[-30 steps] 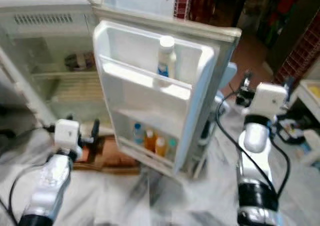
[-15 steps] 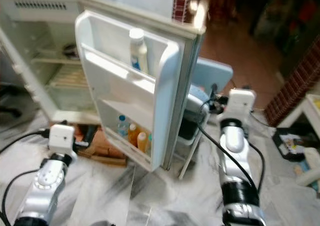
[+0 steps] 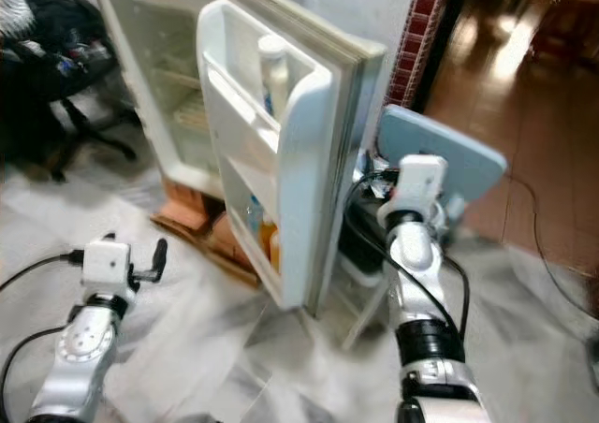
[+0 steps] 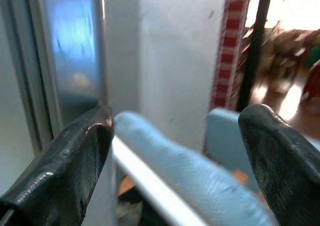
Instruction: Restocking fridge
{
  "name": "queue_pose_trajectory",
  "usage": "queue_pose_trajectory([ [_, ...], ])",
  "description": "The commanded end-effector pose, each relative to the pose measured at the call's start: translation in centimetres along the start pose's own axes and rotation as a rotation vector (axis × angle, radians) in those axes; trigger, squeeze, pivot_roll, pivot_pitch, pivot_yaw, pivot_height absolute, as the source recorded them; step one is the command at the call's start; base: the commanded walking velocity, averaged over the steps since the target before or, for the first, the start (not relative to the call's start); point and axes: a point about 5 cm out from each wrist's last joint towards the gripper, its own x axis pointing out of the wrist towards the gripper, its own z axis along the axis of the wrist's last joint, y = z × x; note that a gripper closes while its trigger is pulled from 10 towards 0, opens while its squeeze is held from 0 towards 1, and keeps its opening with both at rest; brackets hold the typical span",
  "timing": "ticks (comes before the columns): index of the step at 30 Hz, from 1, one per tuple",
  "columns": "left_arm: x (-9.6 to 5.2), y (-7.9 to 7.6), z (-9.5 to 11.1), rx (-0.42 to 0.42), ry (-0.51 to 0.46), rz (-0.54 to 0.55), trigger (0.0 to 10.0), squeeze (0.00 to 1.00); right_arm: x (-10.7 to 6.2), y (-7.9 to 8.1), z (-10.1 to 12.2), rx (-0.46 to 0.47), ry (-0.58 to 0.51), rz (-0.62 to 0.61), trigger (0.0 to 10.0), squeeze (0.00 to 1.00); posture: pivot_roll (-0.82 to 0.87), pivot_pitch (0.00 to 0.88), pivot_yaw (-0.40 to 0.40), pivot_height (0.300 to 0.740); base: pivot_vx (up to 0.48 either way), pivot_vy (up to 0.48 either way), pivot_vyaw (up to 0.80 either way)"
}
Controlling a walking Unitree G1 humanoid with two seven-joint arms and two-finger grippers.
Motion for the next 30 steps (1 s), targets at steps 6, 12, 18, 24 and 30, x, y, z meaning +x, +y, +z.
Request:
queue_pose_trajectory([
  [6,-0.1,-0.1,-0.3,0.003,0.024,-0.007,10.0,0.00,2.3,3.3,1.4,0.137,0.017,0.084,10.0,0.00,0.08,0.000,-0.036,0.740,0.000,0.000,0.00],
  [12,-0.1,-0.7,-0.5,-0.003,0.032,-0.031,10.0,0.00,1.8,10.5,5.2,0.555,-0.065,0.622,10.0,0.00,0.08,0.000,-0.036,0.740,0.000,0.000,0.00],
  [18,0.1,-0.5,-0.5,0.000,0.033,-0.032,10.0,0.00,-2.5,13.9,7.7,0.718,-0.104,1.093,10.0,0.00,0.09,0.000,-0.038,0.740,0.000,0.000,0.00],
  [24,-0.2,-0.4,-0.8,0.009,0.049,-0.028,10.0,0.00,-3.7,13.1,4.8,0.652,0.003,1.139,10.0,0.00,0.09,0.000,-0.028,0.740,0.000,0.000,0.00],
  [30,-0.5,-0.1,-0.8,0.016,0.058,-0.018,10.0,0.00,-3.7,11.5,2.6,0.497,0.088,1.073,10.0,0.00,0.09,0.000,-0.025,0.740,0.000,0.000,0.00],
])
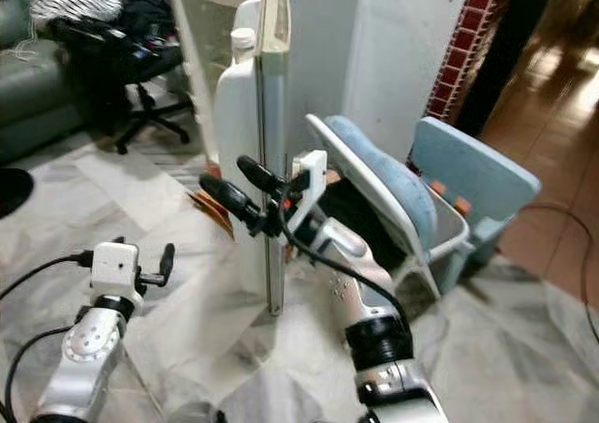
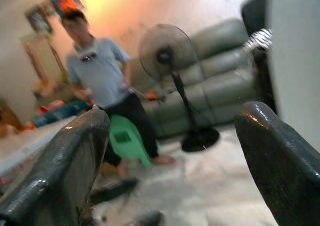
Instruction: Restocking fridge
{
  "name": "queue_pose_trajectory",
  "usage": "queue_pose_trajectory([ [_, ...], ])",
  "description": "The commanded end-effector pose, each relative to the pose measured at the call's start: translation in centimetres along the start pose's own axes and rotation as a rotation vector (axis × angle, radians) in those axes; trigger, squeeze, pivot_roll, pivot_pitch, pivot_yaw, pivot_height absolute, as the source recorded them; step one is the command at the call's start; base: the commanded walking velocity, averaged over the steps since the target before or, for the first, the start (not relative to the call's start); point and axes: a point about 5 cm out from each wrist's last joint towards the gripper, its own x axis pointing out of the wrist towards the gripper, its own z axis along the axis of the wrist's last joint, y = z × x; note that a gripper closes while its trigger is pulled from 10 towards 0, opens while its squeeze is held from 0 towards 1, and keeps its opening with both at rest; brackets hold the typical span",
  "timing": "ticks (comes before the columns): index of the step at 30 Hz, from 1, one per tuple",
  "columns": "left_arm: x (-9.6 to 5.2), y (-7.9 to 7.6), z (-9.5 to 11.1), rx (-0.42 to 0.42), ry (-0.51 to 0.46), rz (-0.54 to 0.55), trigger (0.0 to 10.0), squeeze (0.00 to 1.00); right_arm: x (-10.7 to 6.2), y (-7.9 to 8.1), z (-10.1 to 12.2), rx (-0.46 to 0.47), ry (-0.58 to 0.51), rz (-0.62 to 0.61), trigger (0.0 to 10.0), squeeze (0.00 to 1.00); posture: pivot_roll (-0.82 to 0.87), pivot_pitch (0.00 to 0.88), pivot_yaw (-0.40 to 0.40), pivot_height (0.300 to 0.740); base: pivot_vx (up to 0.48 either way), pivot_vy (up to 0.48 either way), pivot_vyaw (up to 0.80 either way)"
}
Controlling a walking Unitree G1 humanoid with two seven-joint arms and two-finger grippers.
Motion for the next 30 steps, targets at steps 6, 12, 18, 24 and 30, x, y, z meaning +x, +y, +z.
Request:
queue_pose_trajectory([
  [6,-0.1,0.5,0.3,-0.007,-0.020,0.007,10.0,0.00,-3.2,-4.0,-2.5,-0.246,0.262,-0.356,10.0,0.00,0.08,0.000,-0.034,0.740,0.000,0.000,0.00],
  [12,0.0,0.1,0.9,-0.018,-0.051,-0.014,10.0,0.00,-4.2,-5.5,-2.0,-0.357,0.259,-0.531,10.0,0.00,0.08,0.000,-0.037,0.740,0.000,0.000,0.00],
  [18,-0.5,0.6,1.2,-0.022,-0.075,-0.004,10.0,0.00,-5.7,-5.8,-0.8,-0.393,0.134,-0.689,10.0,0.00,0.08,0.000,-0.040,0.740,0.134,0.000,0.00],
  [24,-0.9,0.8,1.1,-0.027,-0.078,0.000,10.0,0.00,-7.7,-5.7,-1.9,-0.384,0.110,-0.779,10.0,0.00,0.08,0.000,-0.038,0.740,0.306,0.000,0.00],
  [30,-0.8,0.8,1.0,-0.022,-0.071,-0.009,10.0,0.00,-7.6,-5.8,-1.7,-0.404,0.094,-0.809,10.0,0.00,0.07,0.000,-0.036,0.740,0.315,0.000,0.00],
])
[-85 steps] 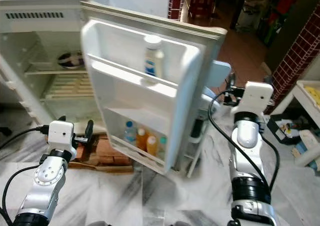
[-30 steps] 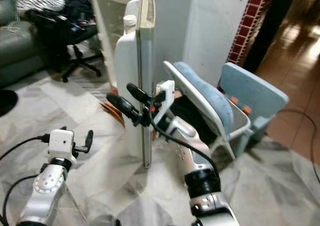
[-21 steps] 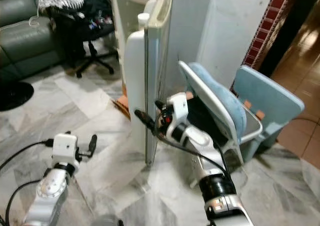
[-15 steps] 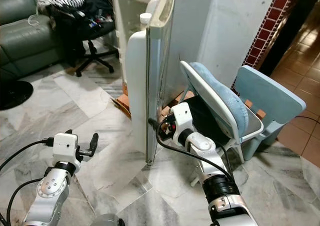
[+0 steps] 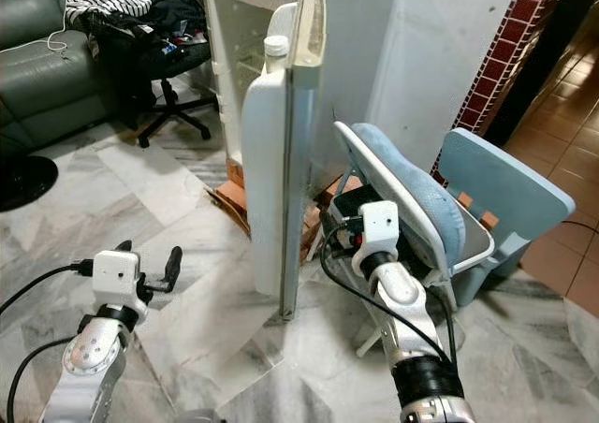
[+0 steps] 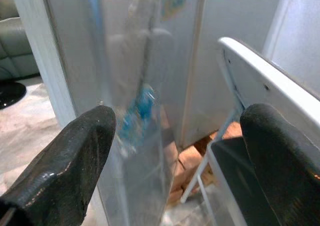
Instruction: Restocking fridge
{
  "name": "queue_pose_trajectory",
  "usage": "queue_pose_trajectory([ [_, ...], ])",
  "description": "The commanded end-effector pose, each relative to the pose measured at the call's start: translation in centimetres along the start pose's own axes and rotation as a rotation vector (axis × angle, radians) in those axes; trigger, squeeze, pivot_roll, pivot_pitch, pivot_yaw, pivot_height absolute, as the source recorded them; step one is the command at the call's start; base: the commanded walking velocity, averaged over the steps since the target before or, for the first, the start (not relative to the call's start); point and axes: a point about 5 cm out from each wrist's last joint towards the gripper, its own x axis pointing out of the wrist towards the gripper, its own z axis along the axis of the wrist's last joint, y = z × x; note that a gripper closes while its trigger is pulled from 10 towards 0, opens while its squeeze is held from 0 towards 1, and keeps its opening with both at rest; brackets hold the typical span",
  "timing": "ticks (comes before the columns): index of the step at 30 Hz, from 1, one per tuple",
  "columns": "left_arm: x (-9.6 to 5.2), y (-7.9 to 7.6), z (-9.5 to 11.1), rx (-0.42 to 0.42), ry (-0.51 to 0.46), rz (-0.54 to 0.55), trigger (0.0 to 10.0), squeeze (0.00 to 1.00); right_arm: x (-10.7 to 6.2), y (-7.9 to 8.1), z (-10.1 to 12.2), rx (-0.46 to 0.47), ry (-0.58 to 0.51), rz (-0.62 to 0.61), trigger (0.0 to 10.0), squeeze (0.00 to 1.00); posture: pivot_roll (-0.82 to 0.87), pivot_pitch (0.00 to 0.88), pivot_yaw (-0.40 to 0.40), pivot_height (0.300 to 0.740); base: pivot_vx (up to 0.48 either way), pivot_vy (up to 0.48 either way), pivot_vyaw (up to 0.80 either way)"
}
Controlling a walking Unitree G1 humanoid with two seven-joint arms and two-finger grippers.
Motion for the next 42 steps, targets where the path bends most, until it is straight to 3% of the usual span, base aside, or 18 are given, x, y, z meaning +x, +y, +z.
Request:
queue_pose_trajectory([
  [1,0.1,0.3,0.1,0.011,-0.006,0.002,10.0,0.00,0.4,-0.2,0.9,-0.016,-0.030,-0.026,10.0,0.00,0.07,0.000,-0.036,0.740,0.326,0.000,0.00],
  [6,0.3,0.2,0.3,0.009,-0.009,0.001,10.0,0.00,0.9,-0.5,1.4,-0.034,-0.043,-0.057,10.0,0.00,0.08,0.000,-0.039,0.740,0.329,0.000,0.00],
  [10,0.2,0.0,0.0,0.004,0.009,0.003,10.0,0.00,2.6,-0.7,2.7,-0.045,-0.066,-0.130,10.0,0.00,0.08,0.000,-0.042,0.740,0.066,0.000,0.00],
  [12,0.2,0.0,-0.1,0.003,0.010,-0.001,10.0,0.00,3.3,0.3,3.4,0.028,-0.086,-0.090,10.0,0.00,0.08,0.000,-0.043,0.740,0.000,0.000,0.00],
  [16,0.5,-0.3,-0.2,0.001,0.012,-0.009,10.0,0.00,5.1,4.9,5.4,0.272,-0.118,0.123,10.0,0.00,0.07,0.000,-0.041,0.740,0.000,0.000,0.00],
  [19,0.7,-0.6,-0.1,0.002,0.010,-0.019,10.0,0.00,5.2,9.1,7.3,0.471,-0.150,0.405,10.0,0.00,0.08,0.000,-0.039,0.740,0.000,0.000,0.00],
  [20,0.7,-0.6,-0.1,0.002,0.009,-0.020,10.0,0.00,4.9,10.4,8.2,0.515,-0.171,0.515,10.0,0.00,0.08,0.000,-0.040,0.740,0.000,0.000,0.00],
  [21,0.8,-0.8,-0.1,0.003,0.010,-0.026,10.0,0.00,3.2,13.2,10.3,0.577,-0.223,0.800,10.0,0.00,0.08,0.000,-0.042,0.740,0.000,0.000,0.00],
  [23,0.7,-0.8,-0.1,0.003,0.011,-0.027,10.0,0.00,1.9,14.6,11.3,0.590,-0.237,0.973,10.0,0.00,0.08,0.000,-0.044,0.740,0.000,0.000,0.00],
  [27,0.7,-0.8,-0.2,0.003,0.013,-0.024,10.0,0.00,1.7,14.6,10.4,0.533,-0.208,0.997,10.0,0.00,0.09,0.000,-0.051,0.740,0.000,0.000,0.00],
  [31,0.5,-0.8,-0.5,-0.003,0.026,-0.019,10.0,0.00,2.2,12.9,8.0,0.496,-0.125,0.892,10.0,0.00,0.08,0.000,-0.052,0.740,0.000,0.000,0.00],
  [35,0.3,-0.8,-0.8,-0.002,0.037,-0.023,10.0,0.00,1.9,10.5,6.1,0.419,-0.061,0.782,10.0,0.00,0.08,0.000,-0.052,0.740,0.000,0.000,0.00],
  [36,0.3,-0.8,-0.8,-0.002,0.037,-0.022,10.0,0.00,1.7,8.9,4.8,0.362,-0.020,0.701,10.0,0.00,0.08,0.000,-0.052,0.740,0.000,0.000,0.00],
  [40,0.4,-0.6,-0.7,0.002,0.027,-0.020,10.0,0.00,1.6,6.4,2.7,0.237,0.045,0.536,10.0,0.00,0.08,0.000,-0.053,0.740,0.000,0.000,0.00],
  [41,0.4,-0.6,-0.7,0.002,0.027,-0.020,10.0,0.00,1.6,6.4,2.7,0.237,0.045,0.536,10.0,0.00,0.08,0.000,-0.053,0.740,0.000,0.000,0.00],
  [42,0.5,-0.5,-0.4,0.000,0.009,-0.021,10.0,0.00,1.6,4.1,1.1,0.151,0.098,0.378,10.0,0.00,0.08,0.000,-0.051,0.740,0.000,0.000,0.00],
])
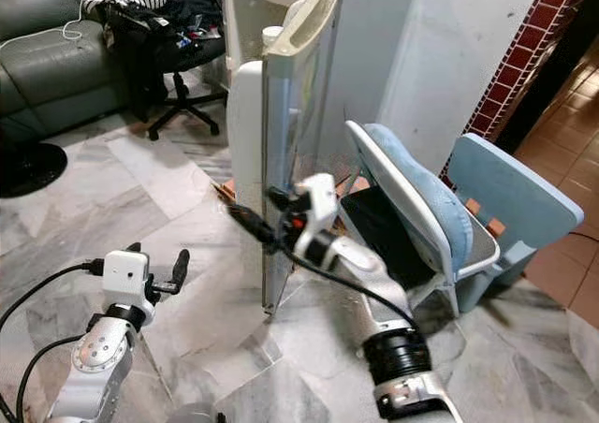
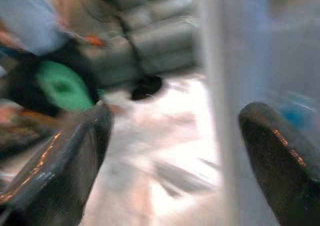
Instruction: Restocking fridge
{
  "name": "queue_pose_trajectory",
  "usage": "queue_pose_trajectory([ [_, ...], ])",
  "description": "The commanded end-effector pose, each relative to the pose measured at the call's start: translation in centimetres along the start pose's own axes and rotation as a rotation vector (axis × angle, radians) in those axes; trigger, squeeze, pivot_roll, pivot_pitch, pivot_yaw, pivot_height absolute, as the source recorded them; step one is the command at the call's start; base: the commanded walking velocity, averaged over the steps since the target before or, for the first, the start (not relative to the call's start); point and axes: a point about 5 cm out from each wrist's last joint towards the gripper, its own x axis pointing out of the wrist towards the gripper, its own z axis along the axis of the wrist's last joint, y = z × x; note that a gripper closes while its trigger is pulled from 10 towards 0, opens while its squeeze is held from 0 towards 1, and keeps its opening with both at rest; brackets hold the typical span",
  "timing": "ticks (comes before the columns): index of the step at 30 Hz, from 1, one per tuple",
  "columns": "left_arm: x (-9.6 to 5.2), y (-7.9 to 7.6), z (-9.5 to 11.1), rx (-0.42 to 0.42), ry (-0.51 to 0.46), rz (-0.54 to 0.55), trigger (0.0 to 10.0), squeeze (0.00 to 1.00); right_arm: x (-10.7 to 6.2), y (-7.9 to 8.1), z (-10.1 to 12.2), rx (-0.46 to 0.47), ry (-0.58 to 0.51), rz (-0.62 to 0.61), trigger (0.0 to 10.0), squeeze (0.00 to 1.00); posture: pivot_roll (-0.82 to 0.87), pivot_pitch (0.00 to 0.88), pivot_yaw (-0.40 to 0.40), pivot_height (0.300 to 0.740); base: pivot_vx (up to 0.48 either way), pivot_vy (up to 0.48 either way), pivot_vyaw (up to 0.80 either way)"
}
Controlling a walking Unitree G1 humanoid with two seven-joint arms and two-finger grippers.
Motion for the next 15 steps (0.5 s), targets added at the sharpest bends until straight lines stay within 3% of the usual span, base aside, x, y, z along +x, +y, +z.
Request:
queue_pose_trajectory([
  [1,0.1,0.3,0.3,0.005,-0.022,-0.002,10.0,0.00,-1.4,-2.6,-1.3,-0.082,0.050,-0.210,10.0,0.00,0.08,0.000,-0.050,0.740,0.000,0.000,0.00],
  [5,0.0,0.4,0.4,0.005,-0.026,-0.001,10.0,0.00,-2.4,-3.7,-1.0,-0.077,0.019,-0.309,10.0,0.00,0.09,0.000,-0.051,0.740,0.139,0.000,0.00],
  [11,-1.0,0.9,0.1,0.005,-0.021,0.016,10.0,0.00,-7.0,-4.9,-1.9,-0.138,-0.047,-0.505,10.0,0.00,0.08,0.000,-0.054,0.740,0.264,0.000,0.00],
  [15,-1.6,1.0,-0.1,0.006,-0.013,0.020,10.0,0.00,-8.7,-4.7,-2.3,-0.128,-0.082,-0.551,10.0,0.00,0.08,0.000,-0.050,0.740,0.263,0.000,0.00],
])
